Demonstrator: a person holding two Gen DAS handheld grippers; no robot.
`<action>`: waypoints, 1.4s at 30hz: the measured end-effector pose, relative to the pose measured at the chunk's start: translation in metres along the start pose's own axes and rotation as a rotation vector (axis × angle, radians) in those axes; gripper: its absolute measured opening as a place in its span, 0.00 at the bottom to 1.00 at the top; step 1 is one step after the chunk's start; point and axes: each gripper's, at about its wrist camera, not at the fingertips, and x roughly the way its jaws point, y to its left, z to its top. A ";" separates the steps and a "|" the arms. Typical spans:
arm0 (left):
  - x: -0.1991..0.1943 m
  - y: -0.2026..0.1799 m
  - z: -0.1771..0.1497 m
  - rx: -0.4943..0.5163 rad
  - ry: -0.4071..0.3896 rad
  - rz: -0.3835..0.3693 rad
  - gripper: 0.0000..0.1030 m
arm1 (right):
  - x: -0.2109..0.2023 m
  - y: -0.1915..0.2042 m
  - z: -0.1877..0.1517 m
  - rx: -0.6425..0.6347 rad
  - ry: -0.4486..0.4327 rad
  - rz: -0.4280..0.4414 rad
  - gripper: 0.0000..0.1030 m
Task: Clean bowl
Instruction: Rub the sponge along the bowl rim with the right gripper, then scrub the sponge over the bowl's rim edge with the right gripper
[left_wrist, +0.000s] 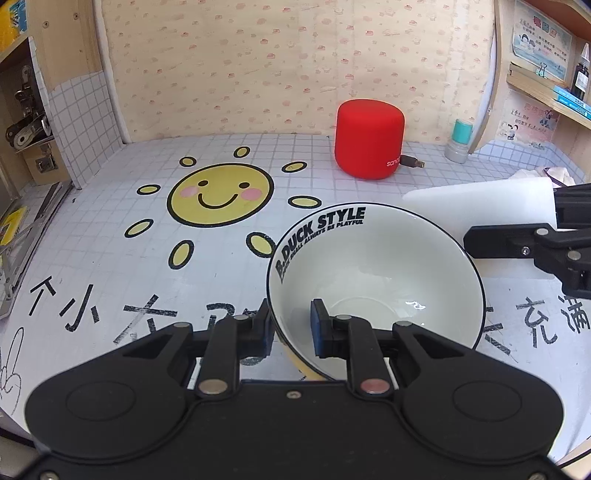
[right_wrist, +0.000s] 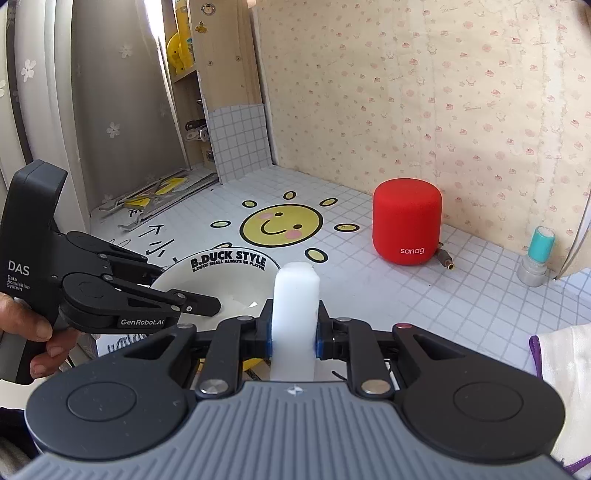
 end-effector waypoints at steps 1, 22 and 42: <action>0.000 0.000 -0.001 0.001 0.000 0.002 0.21 | -0.001 0.000 -0.001 0.005 0.001 -0.002 0.21; 0.020 0.023 0.031 0.189 0.017 -0.192 0.34 | 0.007 -0.005 -0.004 0.018 0.019 0.003 0.20; 0.004 0.020 0.002 -0.108 0.026 -0.072 0.14 | 0.027 -0.012 0.025 -0.015 0.027 0.003 0.20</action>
